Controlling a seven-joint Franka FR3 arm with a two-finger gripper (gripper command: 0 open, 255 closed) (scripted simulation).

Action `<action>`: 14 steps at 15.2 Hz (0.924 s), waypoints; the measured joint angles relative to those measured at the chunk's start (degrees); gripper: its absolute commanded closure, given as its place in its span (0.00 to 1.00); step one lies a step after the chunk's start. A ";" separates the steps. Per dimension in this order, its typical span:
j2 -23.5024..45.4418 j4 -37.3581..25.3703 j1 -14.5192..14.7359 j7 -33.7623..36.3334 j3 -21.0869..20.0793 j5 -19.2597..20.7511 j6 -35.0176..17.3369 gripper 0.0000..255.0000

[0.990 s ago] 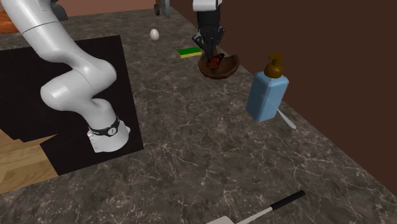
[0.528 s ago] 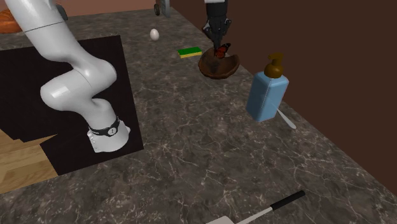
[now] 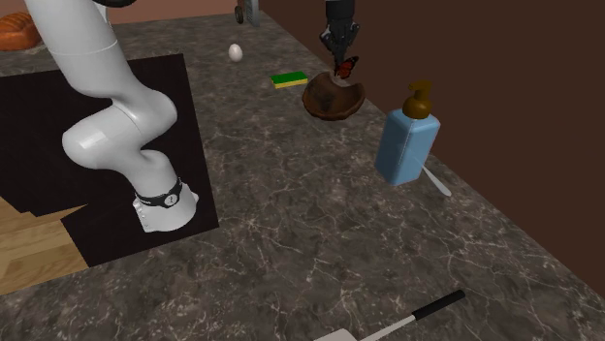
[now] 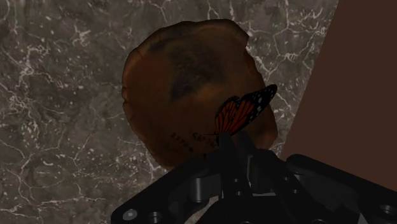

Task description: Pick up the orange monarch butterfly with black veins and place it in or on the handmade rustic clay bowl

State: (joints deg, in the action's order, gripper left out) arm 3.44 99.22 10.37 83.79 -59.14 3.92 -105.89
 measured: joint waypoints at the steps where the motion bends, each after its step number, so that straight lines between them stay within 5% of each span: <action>1: 0.28 0.56 0.17 0.42 -0.07 0.31 -0.71 1.00; 14: 1.98 8.08 0.64 2.03 0.05 2.22 -9.08 1.00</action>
State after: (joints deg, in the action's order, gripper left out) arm 5.42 107.30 11.02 85.82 -59.09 6.14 -114.98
